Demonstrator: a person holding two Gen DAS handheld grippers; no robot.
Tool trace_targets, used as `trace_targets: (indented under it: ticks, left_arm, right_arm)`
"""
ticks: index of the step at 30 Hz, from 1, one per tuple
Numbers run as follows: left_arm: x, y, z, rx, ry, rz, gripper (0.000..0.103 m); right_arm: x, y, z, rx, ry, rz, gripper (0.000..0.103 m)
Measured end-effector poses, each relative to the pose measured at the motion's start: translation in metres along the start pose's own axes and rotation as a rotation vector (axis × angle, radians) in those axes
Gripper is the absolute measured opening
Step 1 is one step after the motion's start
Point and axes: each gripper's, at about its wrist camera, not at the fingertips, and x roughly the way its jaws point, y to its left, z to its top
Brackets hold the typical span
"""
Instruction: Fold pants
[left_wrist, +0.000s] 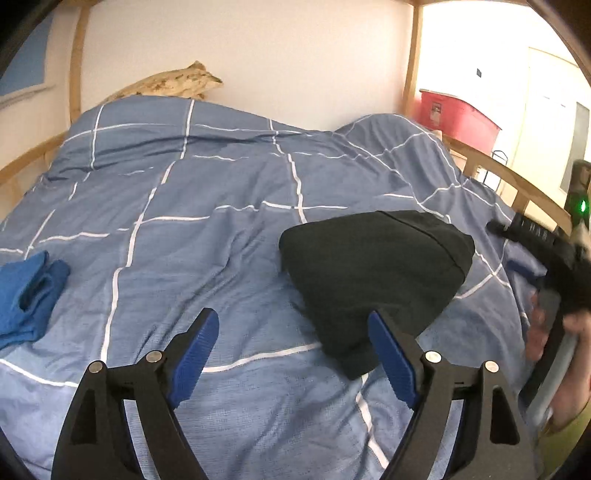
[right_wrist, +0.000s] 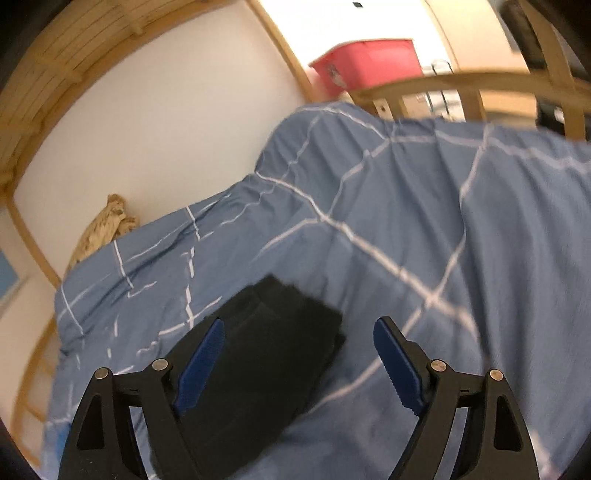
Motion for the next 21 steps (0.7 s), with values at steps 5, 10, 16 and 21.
trace_targets:
  ticks: [5,10,16,21]
  left_arm:
    - [0.018,0.009,0.011,-0.025,0.020,-0.007,0.085]
    - [0.041,0.019,0.025,0.021,0.042,0.002,0.085]
    - [0.073,0.029,0.035,0.036,0.061,-0.004,0.085]
    - [0.098,0.031,0.033,0.013,0.102,-0.072,0.085]
  right_arm:
    - [0.029,-0.004,-0.019,0.100,0.100,0.078,0.084]
    - [0.041,-0.010,-0.027,0.180,0.076,0.067,0.084]
    - [0.048,-0.005,-0.035,0.153,0.038,0.059,0.084]
    - [0.066,-0.007,-0.041,0.152,0.054,0.077,0.084]
